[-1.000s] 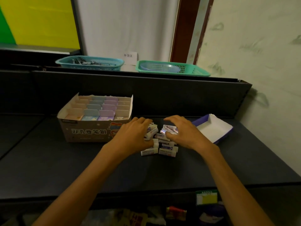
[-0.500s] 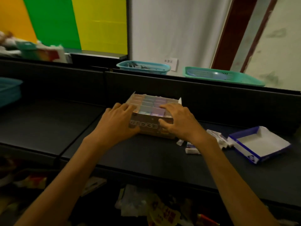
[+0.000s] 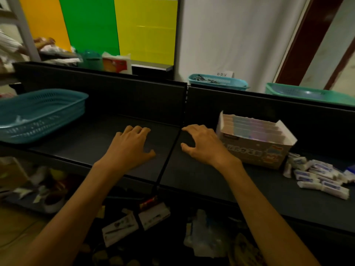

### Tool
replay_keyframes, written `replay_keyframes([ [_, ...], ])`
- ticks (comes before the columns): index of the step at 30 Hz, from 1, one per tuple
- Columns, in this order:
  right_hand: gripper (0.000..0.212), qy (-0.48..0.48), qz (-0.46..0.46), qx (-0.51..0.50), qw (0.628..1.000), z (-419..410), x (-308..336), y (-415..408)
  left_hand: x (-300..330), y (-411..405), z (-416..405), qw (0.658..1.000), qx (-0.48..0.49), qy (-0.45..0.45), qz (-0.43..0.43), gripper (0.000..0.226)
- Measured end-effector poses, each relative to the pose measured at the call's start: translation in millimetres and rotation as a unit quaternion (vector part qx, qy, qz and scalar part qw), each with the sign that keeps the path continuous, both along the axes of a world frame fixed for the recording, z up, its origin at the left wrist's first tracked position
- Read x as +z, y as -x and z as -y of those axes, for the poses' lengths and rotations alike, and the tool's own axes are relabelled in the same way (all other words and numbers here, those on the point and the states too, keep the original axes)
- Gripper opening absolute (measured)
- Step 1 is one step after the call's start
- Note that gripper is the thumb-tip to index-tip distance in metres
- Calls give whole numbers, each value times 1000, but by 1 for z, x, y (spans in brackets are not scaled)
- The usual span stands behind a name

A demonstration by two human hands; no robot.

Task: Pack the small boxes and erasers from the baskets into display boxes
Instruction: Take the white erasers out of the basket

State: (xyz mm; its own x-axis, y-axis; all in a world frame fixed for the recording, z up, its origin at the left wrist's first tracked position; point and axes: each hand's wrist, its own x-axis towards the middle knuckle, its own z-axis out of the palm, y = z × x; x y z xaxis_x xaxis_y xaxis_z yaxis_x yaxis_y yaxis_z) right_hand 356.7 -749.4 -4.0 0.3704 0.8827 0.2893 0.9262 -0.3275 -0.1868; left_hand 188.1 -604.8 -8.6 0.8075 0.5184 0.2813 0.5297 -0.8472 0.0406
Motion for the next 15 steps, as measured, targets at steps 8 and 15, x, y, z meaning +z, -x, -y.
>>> replay_keyframes([
  [8,58,10,14,26,1000,-100,0,58,2,70,-92,999,33,5,4,74],
  [15,58,12,3,71,997,-216,-7,100,5,135,-192,998,57,1,27,69],
])
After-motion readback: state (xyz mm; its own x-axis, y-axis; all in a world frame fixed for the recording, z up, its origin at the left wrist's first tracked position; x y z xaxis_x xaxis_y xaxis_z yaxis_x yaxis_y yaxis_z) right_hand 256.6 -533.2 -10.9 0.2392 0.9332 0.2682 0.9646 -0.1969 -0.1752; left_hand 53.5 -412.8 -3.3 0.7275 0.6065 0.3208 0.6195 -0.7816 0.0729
